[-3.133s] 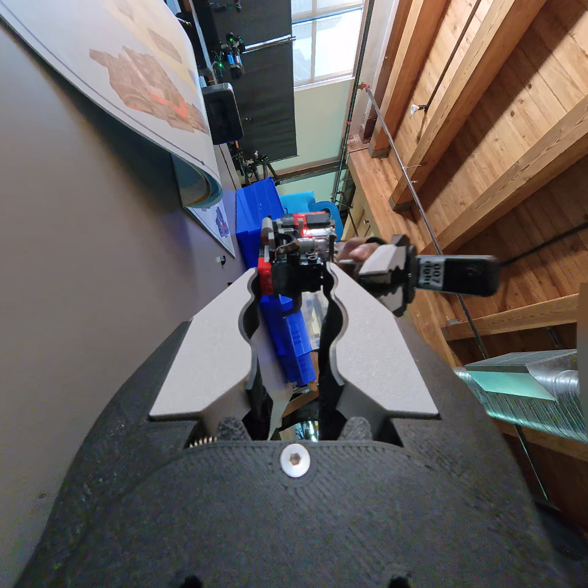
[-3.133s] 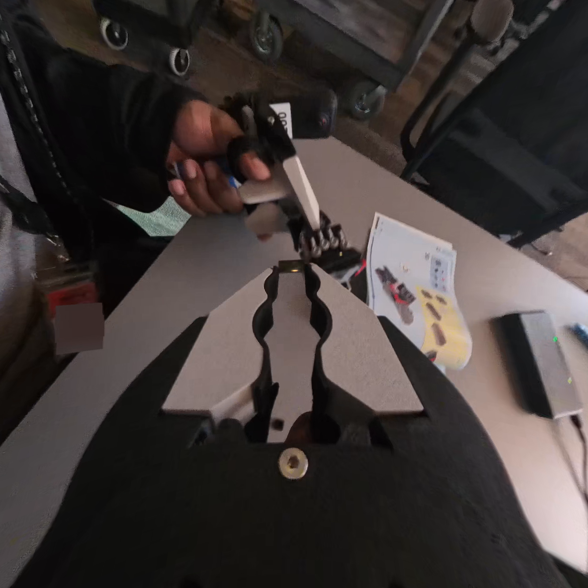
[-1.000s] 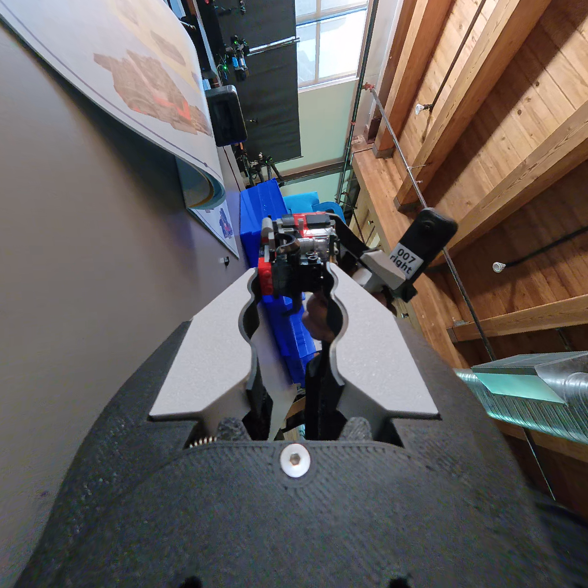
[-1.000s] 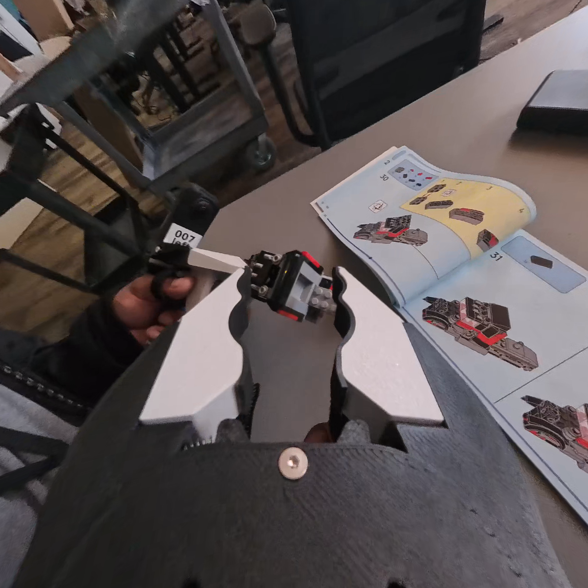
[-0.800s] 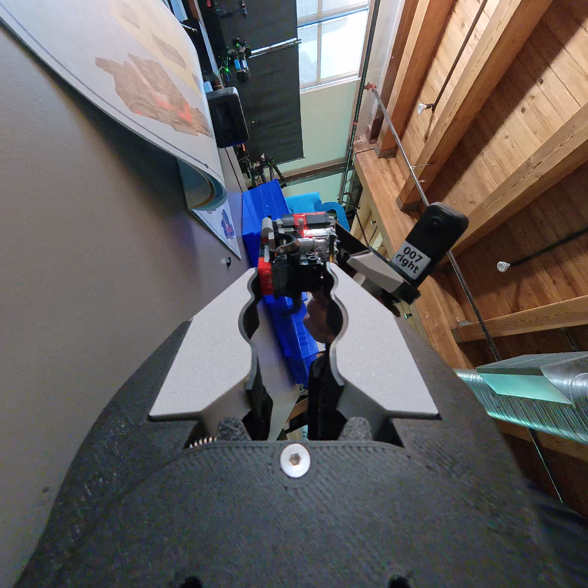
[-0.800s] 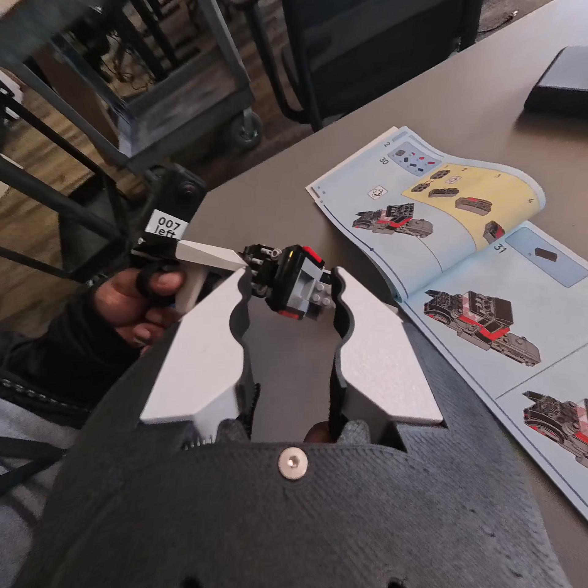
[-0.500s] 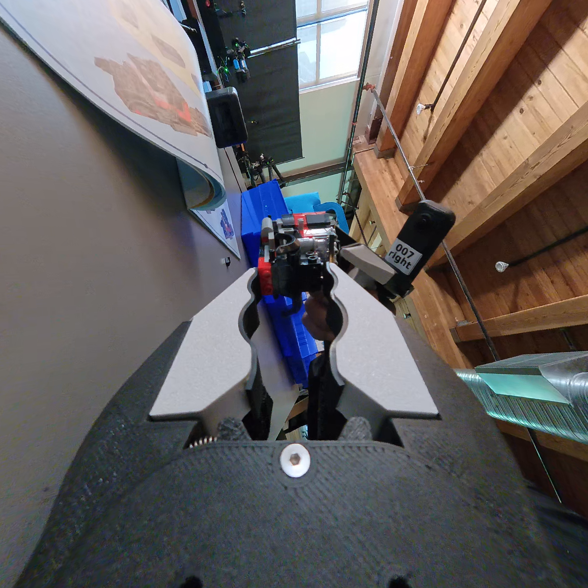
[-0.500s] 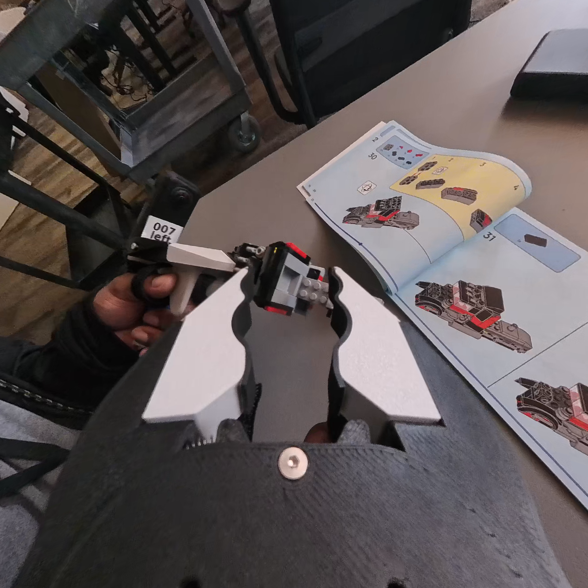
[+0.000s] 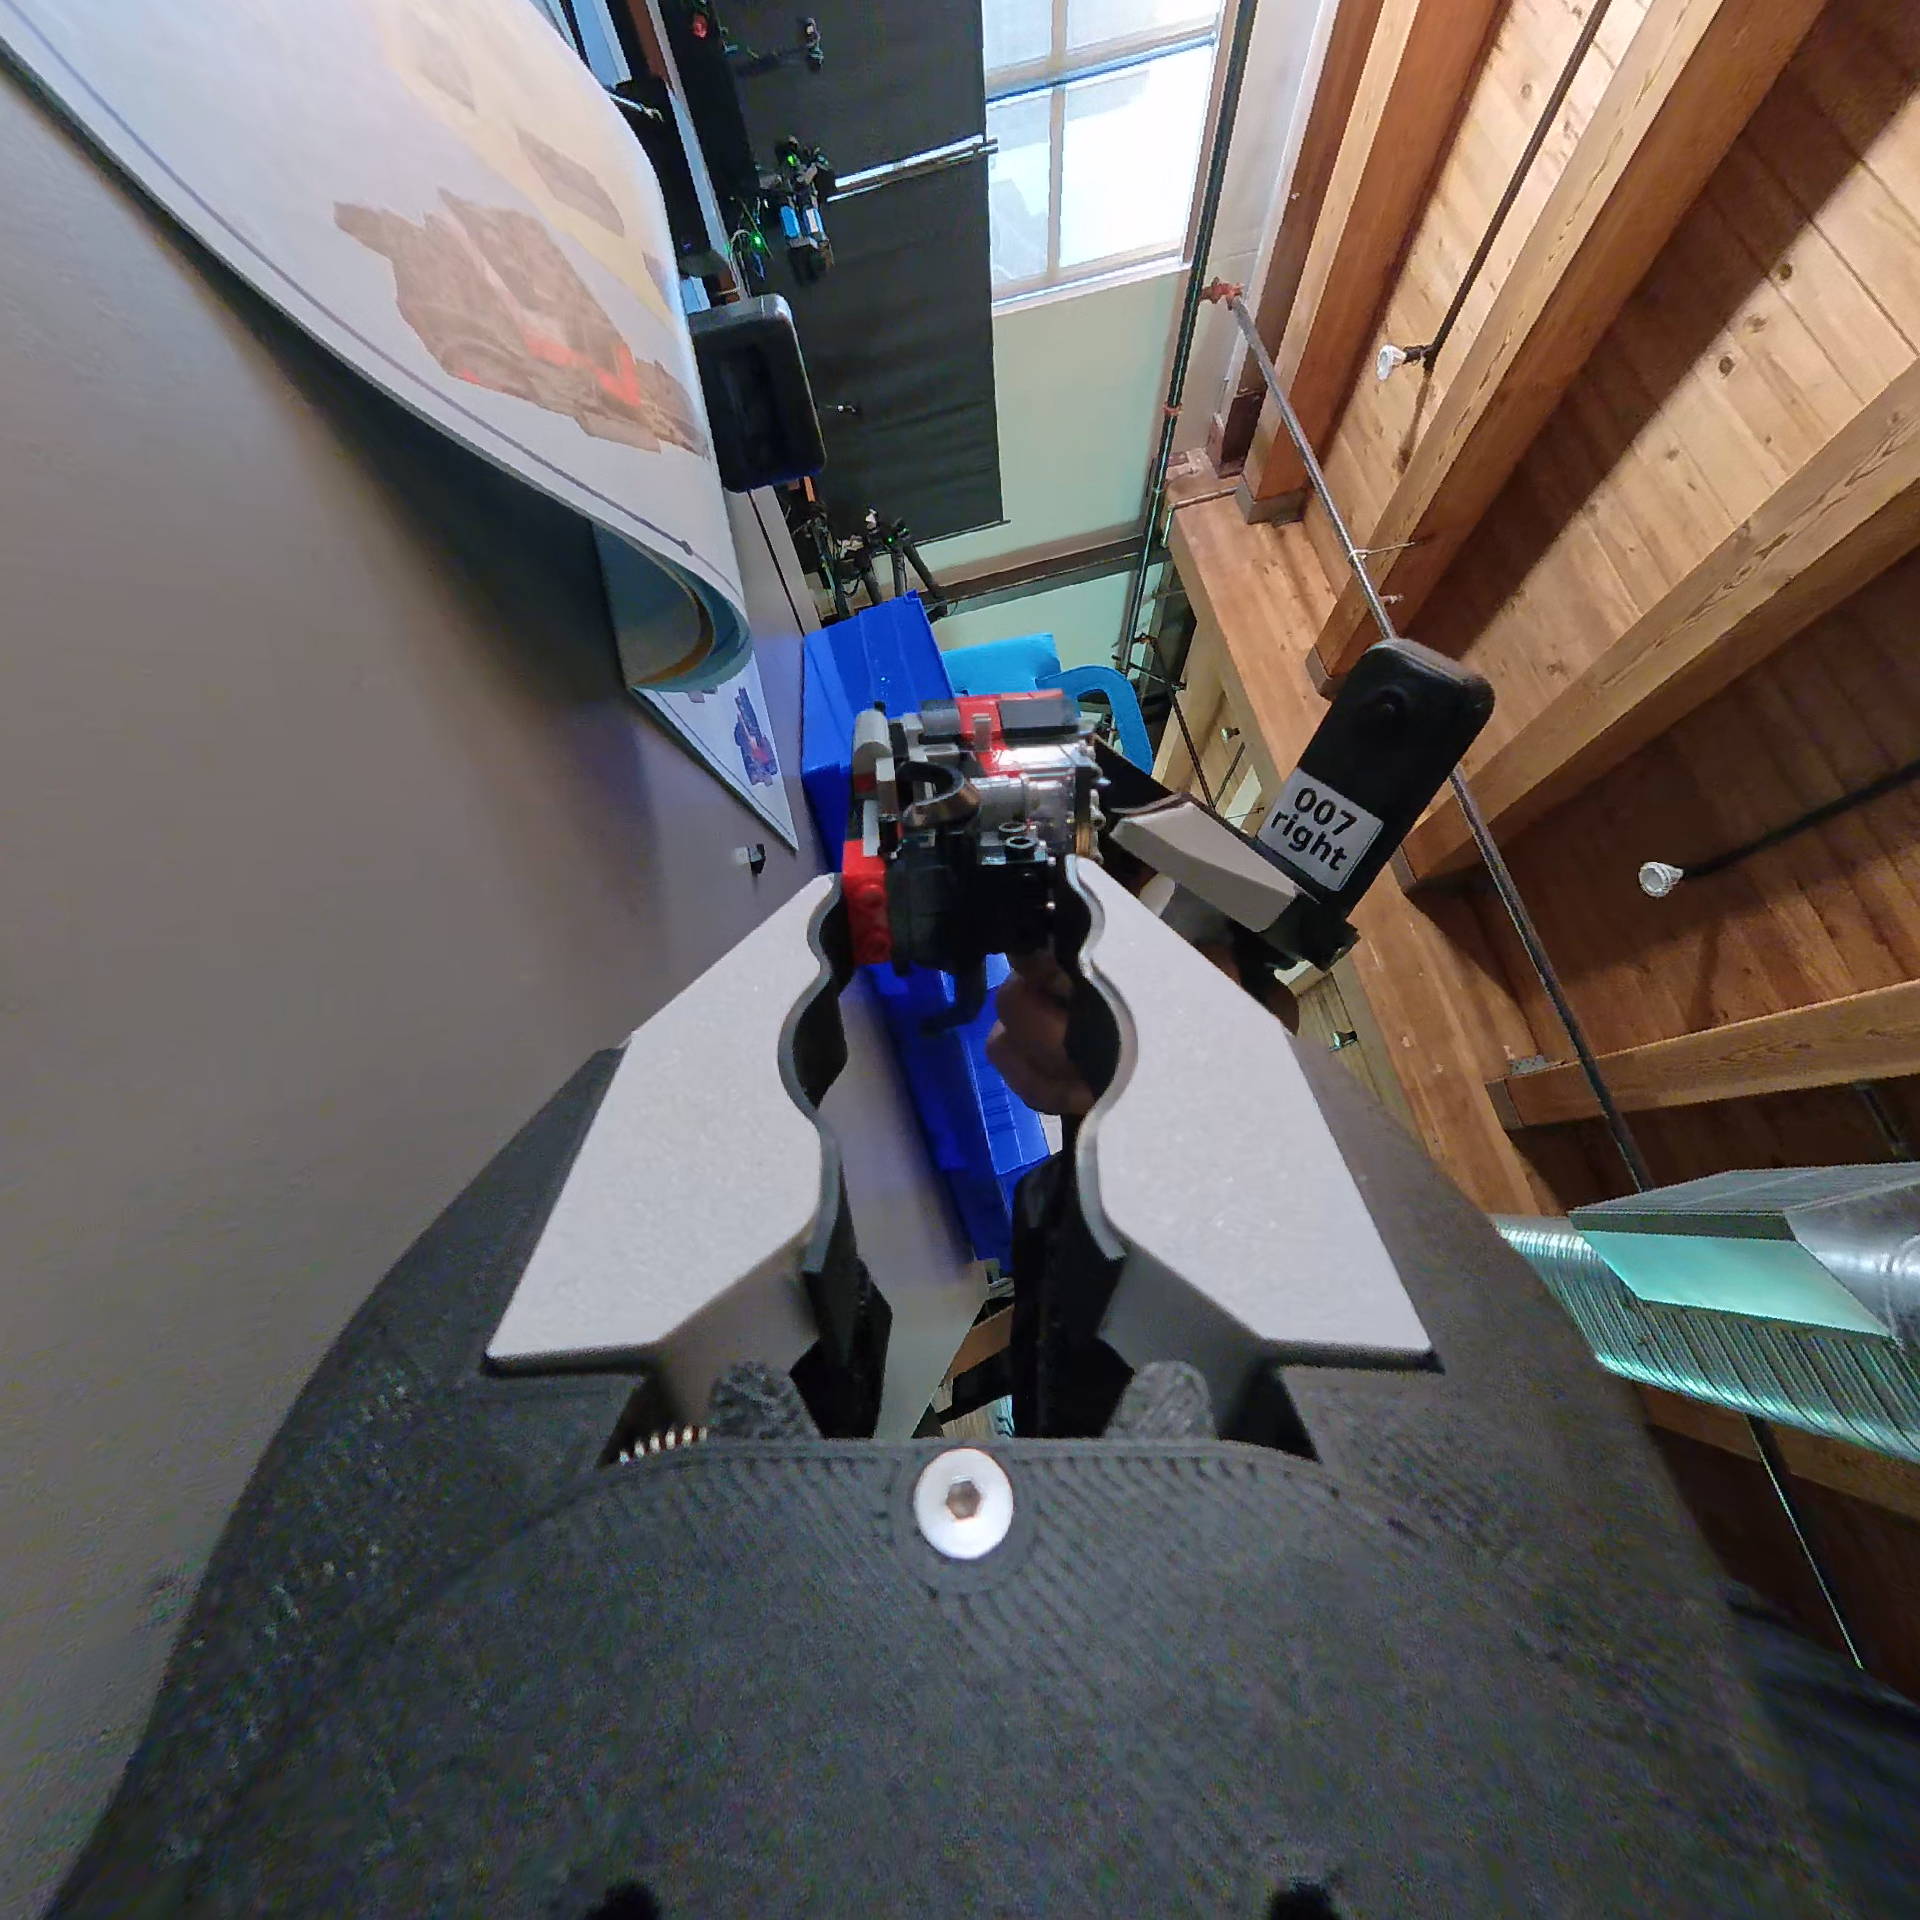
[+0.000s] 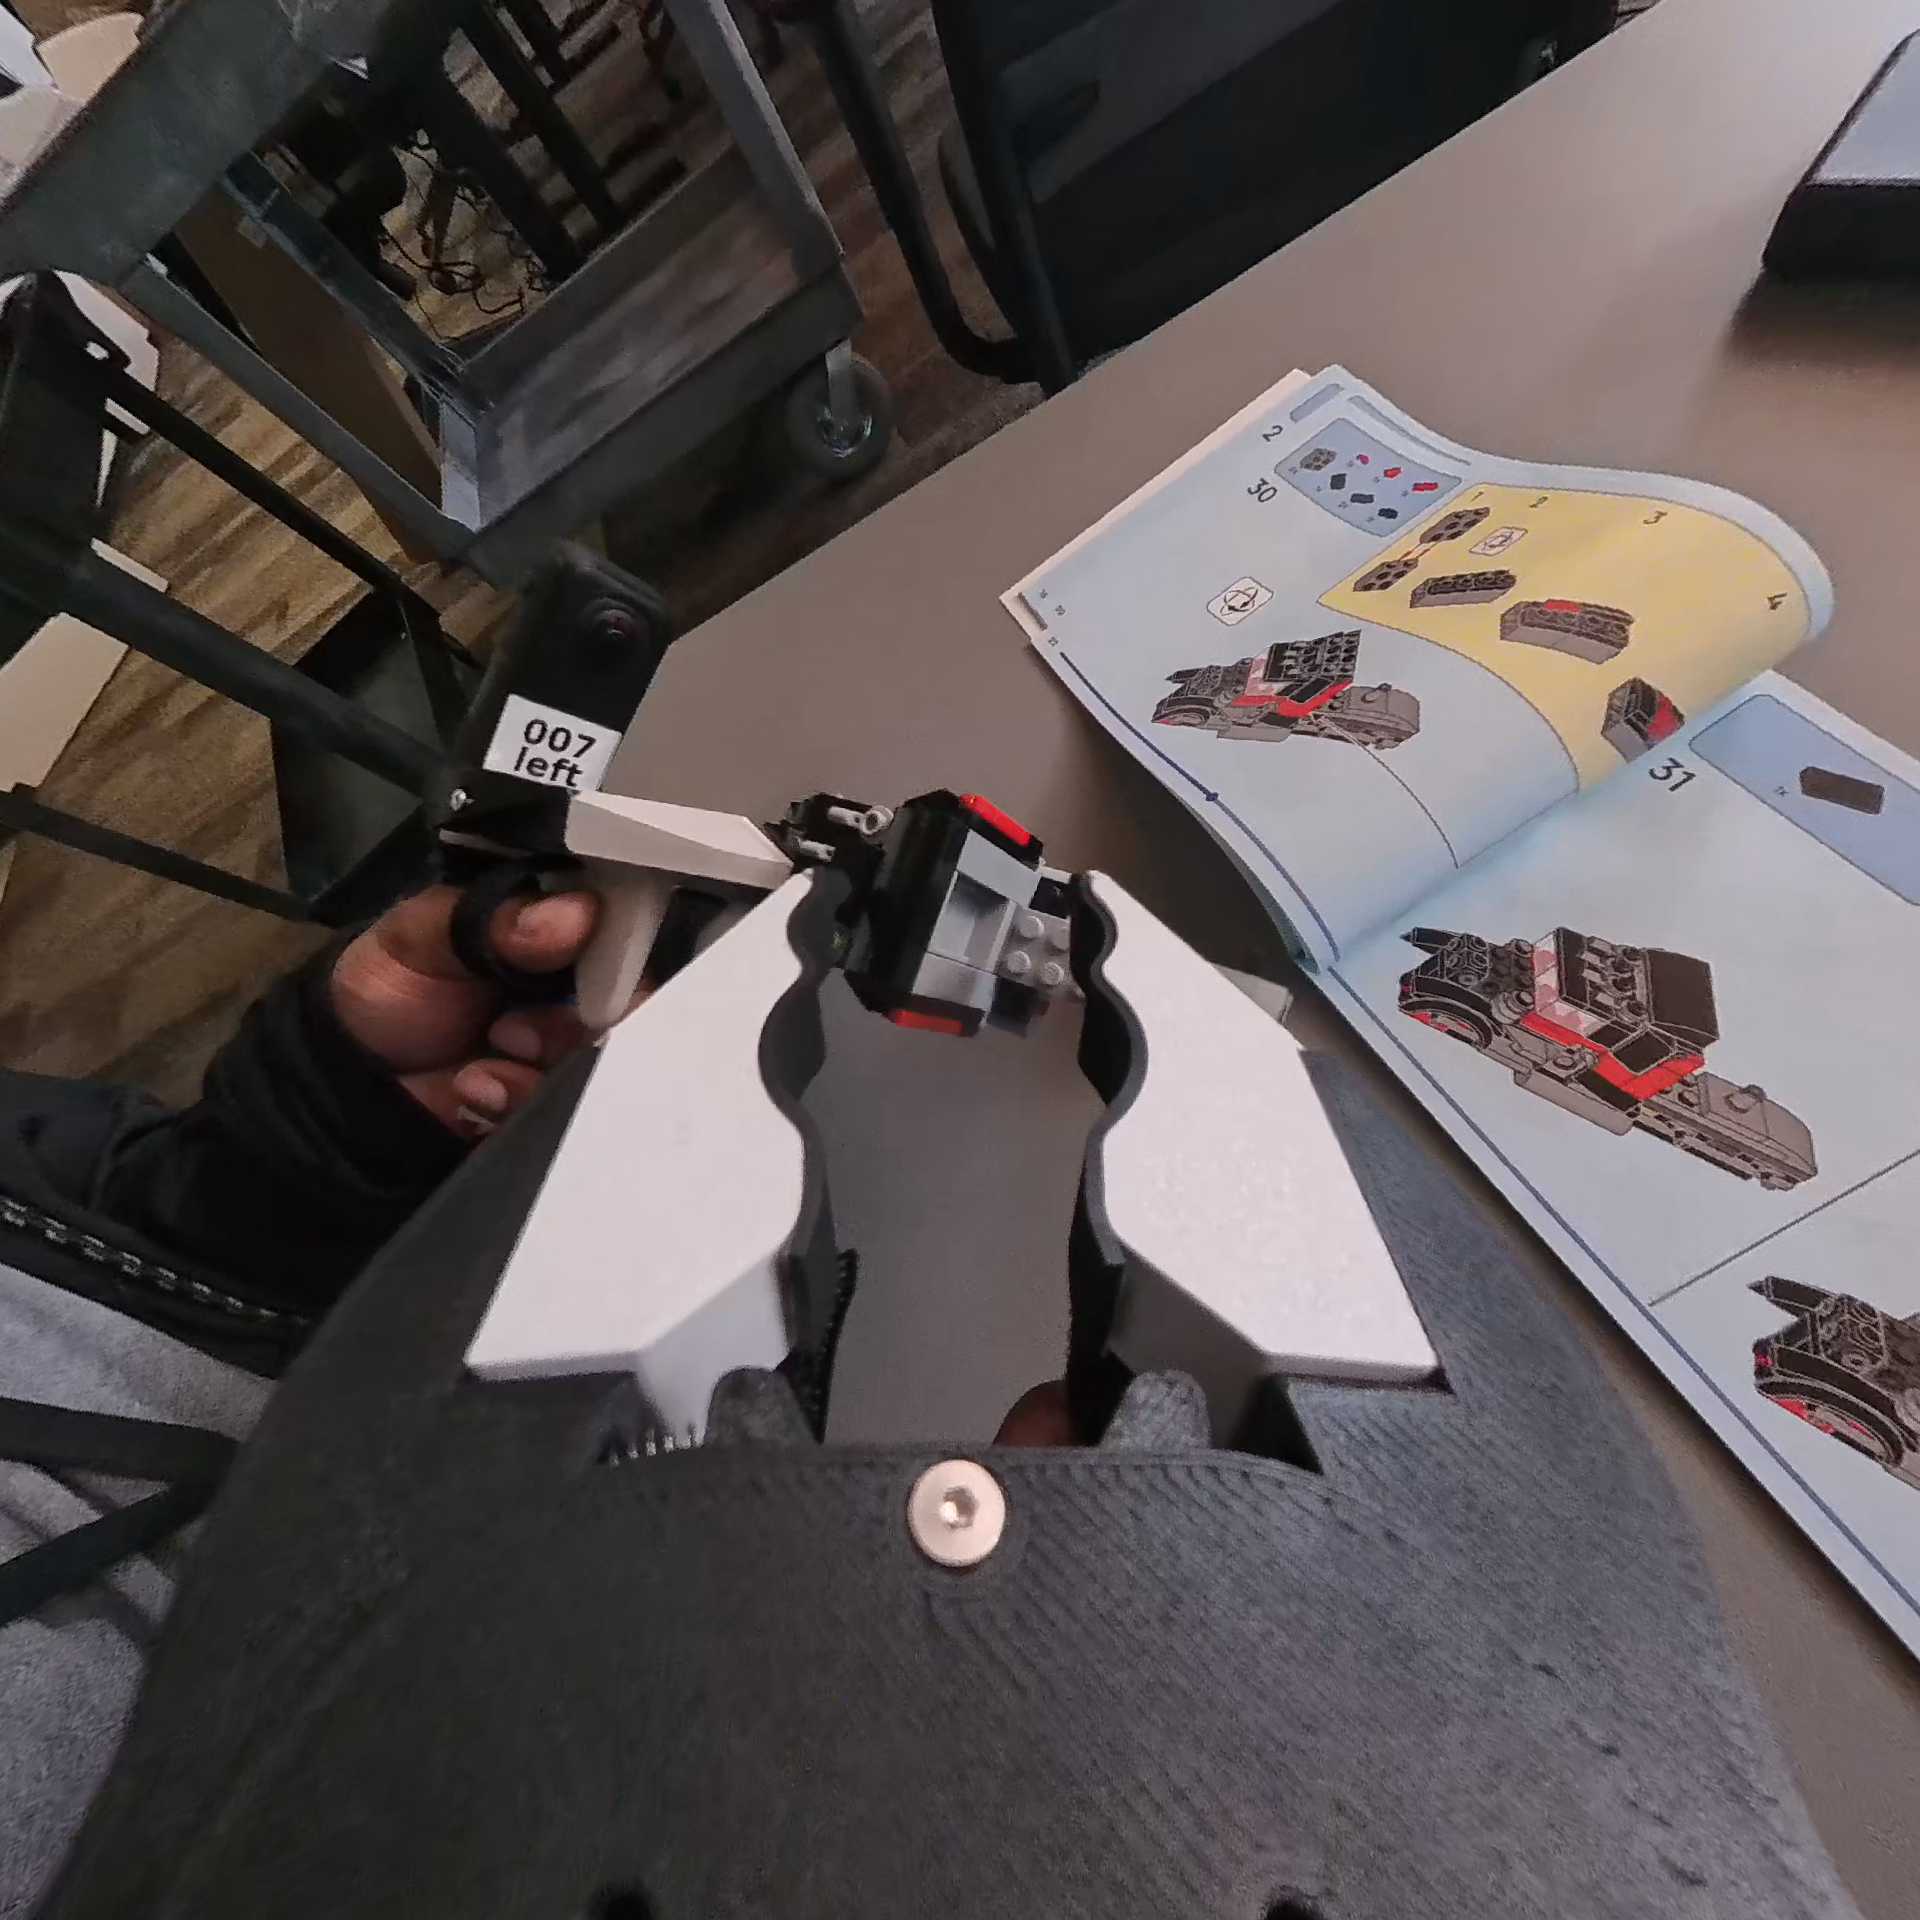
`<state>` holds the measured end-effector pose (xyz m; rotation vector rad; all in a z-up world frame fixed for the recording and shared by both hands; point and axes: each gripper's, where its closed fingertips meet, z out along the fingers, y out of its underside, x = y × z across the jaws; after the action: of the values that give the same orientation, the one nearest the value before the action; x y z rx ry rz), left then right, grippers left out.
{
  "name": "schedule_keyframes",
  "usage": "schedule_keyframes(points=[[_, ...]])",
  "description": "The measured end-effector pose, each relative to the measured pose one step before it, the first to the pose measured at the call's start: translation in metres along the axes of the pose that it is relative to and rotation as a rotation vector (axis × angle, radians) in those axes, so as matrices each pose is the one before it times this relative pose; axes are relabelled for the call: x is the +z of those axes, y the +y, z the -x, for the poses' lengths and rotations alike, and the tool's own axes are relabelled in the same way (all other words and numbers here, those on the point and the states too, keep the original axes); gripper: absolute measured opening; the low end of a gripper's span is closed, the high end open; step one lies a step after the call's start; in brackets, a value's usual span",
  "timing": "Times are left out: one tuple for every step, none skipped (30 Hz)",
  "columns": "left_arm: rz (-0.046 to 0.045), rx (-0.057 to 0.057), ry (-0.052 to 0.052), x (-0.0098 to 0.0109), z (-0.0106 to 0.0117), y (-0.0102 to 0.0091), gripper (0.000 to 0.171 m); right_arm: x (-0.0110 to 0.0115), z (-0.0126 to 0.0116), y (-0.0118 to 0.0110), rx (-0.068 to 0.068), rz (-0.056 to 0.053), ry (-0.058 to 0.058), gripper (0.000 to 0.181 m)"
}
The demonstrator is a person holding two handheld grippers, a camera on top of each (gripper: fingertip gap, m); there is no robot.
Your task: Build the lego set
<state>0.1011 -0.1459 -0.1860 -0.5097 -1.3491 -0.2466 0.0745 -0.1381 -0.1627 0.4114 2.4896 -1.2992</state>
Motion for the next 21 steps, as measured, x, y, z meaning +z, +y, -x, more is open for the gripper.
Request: schedule_keyframes(points=[[-0.00041, -0.0004, 0.0008, -0.00012, -0.00005, -0.00008, 0.039, 0.00059, 0.00064, -0.00016, 0.0012, 0.0008, -0.0031, 0.046], [-0.0005, -0.0004, -0.0001, -0.00001, -0.00001, -0.00016, 0.039, 0.00047, 0.00045, -0.00003, 0.0003, 0.002, -0.0012, 0.046], [-0.00007, 0.0002, -0.0005, 0.0, 0.00008, -0.00001, 0.039, 0.00059, 0.00049, 0.00015, -0.0008, 0.0026, -0.0009, 0.046], [0.00105, 0.0009, 0.0006, -0.00001, -0.00013, 0.00021, 0.039, 0.00067, 0.00115, 0.00035, -0.0017, 0.0033, -0.0035, 0.046], [0.00113, 0.0003, 0.0001, 0.00007, -0.00008, 0.00018, 0.039, 0.00073, 0.00117, 0.00053, -0.0014, 0.0045, -0.0036, 0.046], [-0.00031, 0.0009, -0.0016, 0.00008, 0.00018, 0.00002, 0.039, 0.0008, 0.00086, 0.00049, -0.0018, 0.0024, -0.0008, 0.045], [-0.00188, 0.0005, -0.0026, -0.00009, 0.00036, -0.00026, 0.039, 0.00052, 0.00046, 0.00028, -0.0027, 0.0017, 0.0023, 0.044], [-0.00459, 0.0003, -0.0031, -0.00026, 0.00038, -0.00068, 0.039, 0.00027, 0.00008, 0.00002, -0.0047, -0.0003, 0.006, 0.043], [-0.0046, 0.0007, -0.0017, -0.00034, 0.0002, -0.00064, 0.039, -0.00025, -0.00021, -0.00055, -0.0073, -0.0034, 0.0087, 0.043], [-0.00363, -0.0016, 0.0012, -0.00032, -0.00003, -0.00062, 0.039, -0.00069, -0.00022, -0.00109, -0.0075, -0.0075, 0.0093, 0.043], [-0.00154, -0.0017, 0.0021, -0.0001, -0.00022, -0.0003, 0.039, -0.00145, 0.00043, -0.00225, -0.0122, -0.0148, 0.0068, 0.043], [-0.00148, -0.0008, 0.0008, -0.00009, -0.00007, -0.00032, 0.039, -0.00196, 0.00107, -0.00256, -0.0201, -0.018, 0.0059, 0.043], [-0.00101, -0.0003, -0.0005, -0.00008, 0.00014, -0.00016, 0.039, -0.00243, 0.00055, -0.00245, -0.0306, -0.0184, 0.0152, 0.043], [-0.00078, -0.0002, -0.0007, 0.00005, 0.00008, -0.00011, 0.039, -0.00275, 0.00091, -0.00244, -0.0438, -0.0203, 0.0191, 0.043], [-0.00044, -0.0003, -0.0002, -0.00003, 0.00012, -0.00013, 0.039, -0.00283, 0.00127, -0.00169, -0.0449, -0.0167, 0.02, 0.041], [-0.00013, -0.0006, -0.0004, 0.00001, 0.00001, -0.00002, 0.039, -0.00259, 0.00075, -0.00152, -0.0426, -0.0133, 0.0241, 0.038], [-0.00026, -0.0003, -0.0006, 0.00002, 0.00006, -0.00004, 0.039, -0.00212, 0.0013, -0.00113, -0.0454, -0.0107, 0.0242, 0.035], [-0.00084, 0.0007, -0.0011, 0.00006, 0.0002, -0.00012, 0.039, -0.00134, 0.00102, -0.00067, -0.0424, -0.0047, 0.0261, 0.031], [-0.00082, 0.0013, -0.0018, 0.00004, 0.00012, -0.00002, 0.039, -0.00068, 0.00037, -0.0004, -0.0393, -0.0006, 0.0308, 0.029], [-0.00059, 0.0012, -0.0019, 0.00003, 0.00013, 0.00001, 0.039, 0.00003, 0.00033, 0.00003, -0.0393, 0.0027, 0.0313, 0.027], [-0.00045, 0.0015, -0.0016, 0.00009, 0.00022, 0.0, 0.039, 0.00068, 0.00013, 0.0003, -0.0342, 0.0058, 0.0296, 0.025]])
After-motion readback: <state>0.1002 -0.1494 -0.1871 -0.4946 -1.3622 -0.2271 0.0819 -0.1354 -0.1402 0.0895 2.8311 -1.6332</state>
